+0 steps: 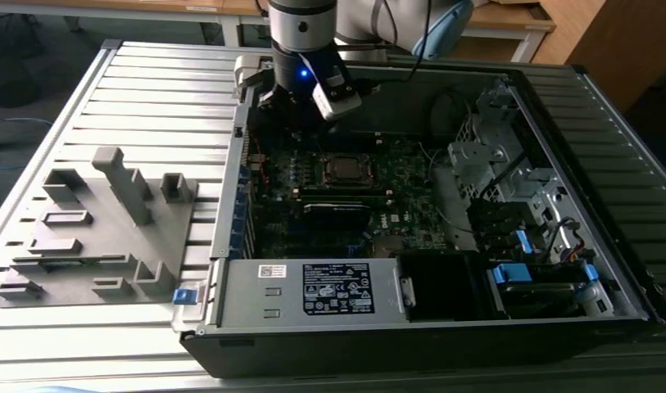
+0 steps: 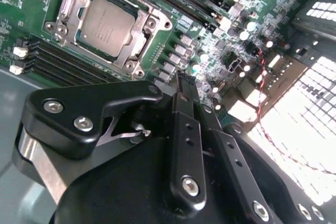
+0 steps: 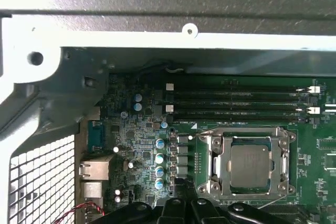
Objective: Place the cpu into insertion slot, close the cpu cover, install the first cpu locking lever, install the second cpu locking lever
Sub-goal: 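Install the first cpu locking lever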
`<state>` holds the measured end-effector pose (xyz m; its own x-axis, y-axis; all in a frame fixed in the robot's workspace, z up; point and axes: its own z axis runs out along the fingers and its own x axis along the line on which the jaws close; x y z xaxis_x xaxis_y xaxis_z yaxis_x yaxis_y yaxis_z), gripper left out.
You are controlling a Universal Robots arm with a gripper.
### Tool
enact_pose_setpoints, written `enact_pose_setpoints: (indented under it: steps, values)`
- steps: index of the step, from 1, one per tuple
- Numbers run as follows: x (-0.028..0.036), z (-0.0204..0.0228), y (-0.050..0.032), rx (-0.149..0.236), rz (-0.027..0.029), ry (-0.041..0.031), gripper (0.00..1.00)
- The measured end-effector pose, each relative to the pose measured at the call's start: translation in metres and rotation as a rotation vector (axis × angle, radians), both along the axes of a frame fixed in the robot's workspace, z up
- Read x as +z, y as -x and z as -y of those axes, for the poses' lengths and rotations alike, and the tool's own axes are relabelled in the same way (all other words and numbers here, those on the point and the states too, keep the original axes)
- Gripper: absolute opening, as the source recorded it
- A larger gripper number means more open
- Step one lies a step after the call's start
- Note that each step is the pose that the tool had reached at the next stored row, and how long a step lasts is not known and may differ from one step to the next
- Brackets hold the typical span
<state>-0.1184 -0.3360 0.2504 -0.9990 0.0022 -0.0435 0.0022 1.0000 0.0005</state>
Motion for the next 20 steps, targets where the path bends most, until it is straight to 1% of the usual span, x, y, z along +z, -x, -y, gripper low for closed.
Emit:
enact_pose_setpoints:
  steps: [3, 4, 5, 8, 9, 12, 13, 14, 15, 20]
  values:
    - [0.0, 0.0, 0.0, 0.0, 0.0001, -0.0001, 0.11]
    - [0.0001, -0.0001, 0.0001, 0.0, 0.0, -0.0012, 0.11]
    - [0.0001, -0.0004, 0.0004, 0.0, 0.0001, -0.0041, 0.11]
    - [0.0001, -0.0019, 0.0017, 0.0, 0.0005, -0.0152, 0.11]
    - [0.0, -0.0024, 0.0023, 0.0, 0.0007, -0.0215, 0.11]
    - [0.0, -0.0031, 0.0044, 0.0, 0.0016, -0.0443, 0.11]
    - [-0.0001, -0.0033, 0.0051, 0.0, 0.0019, -0.0508, 0.11]
    - [-0.0001, -0.0036, 0.0058, 0.0, 0.0021, -0.0553, 0.11]
    - [-0.0001, -0.0042, 0.0064, 0.0, 0.0023, -0.0581, 0.11]
    - [-0.0003, -0.0085, 0.0088, -0.001, 0.0025, -0.0645, 0.11]
